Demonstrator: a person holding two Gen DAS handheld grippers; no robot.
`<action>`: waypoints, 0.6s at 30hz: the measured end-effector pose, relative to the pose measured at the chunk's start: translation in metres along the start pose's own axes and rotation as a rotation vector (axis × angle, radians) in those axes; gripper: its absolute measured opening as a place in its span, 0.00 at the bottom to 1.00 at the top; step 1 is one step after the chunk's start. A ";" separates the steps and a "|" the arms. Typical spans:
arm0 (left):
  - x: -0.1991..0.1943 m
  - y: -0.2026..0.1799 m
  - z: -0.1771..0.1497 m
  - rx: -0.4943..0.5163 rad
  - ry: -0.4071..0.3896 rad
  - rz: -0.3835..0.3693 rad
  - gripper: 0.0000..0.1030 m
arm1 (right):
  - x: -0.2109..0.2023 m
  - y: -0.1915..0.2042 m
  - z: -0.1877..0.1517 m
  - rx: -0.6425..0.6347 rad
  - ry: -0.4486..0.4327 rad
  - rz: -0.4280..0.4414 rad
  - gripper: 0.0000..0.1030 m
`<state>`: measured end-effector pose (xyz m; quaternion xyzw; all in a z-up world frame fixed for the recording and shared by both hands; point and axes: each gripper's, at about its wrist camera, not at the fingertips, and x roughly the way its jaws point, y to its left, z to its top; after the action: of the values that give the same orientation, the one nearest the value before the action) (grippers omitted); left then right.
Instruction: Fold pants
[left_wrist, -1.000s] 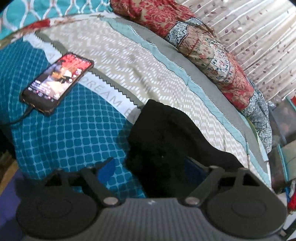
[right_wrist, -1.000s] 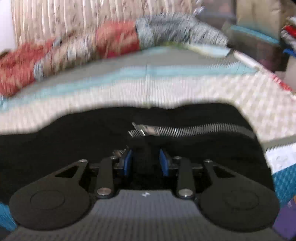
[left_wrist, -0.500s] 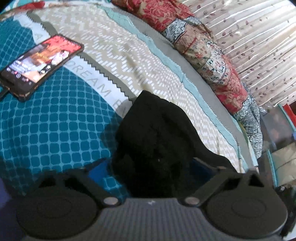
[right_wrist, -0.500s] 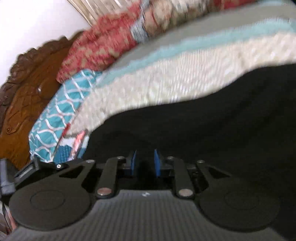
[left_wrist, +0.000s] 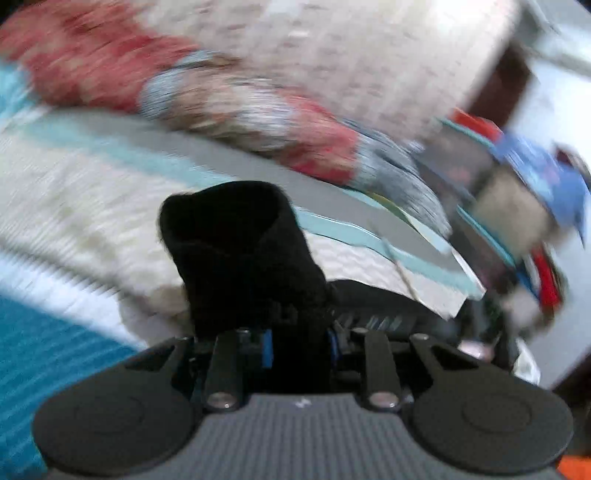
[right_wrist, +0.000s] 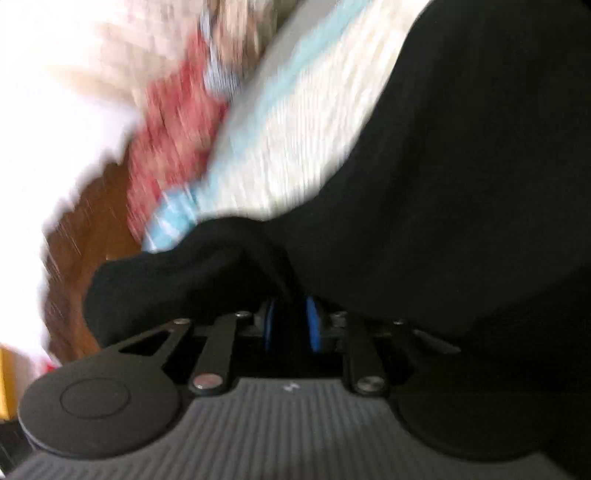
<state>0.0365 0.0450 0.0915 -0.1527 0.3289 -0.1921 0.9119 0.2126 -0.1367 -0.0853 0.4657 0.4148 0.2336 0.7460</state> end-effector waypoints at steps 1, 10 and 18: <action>0.008 -0.012 0.001 0.037 0.015 -0.016 0.25 | -0.017 -0.003 0.006 0.009 -0.052 0.018 0.23; 0.076 -0.100 -0.036 0.340 0.243 -0.093 0.54 | -0.133 -0.036 0.022 0.052 -0.320 -0.058 0.47; 0.003 -0.050 -0.011 0.073 0.141 -0.144 0.80 | -0.117 -0.035 0.016 0.015 -0.238 -0.044 0.75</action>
<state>0.0189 -0.0018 0.1015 -0.1287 0.3729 -0.2795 0.8753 0.1608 -0.2466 -0.0661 0.4862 0.3350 0.1570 0.7916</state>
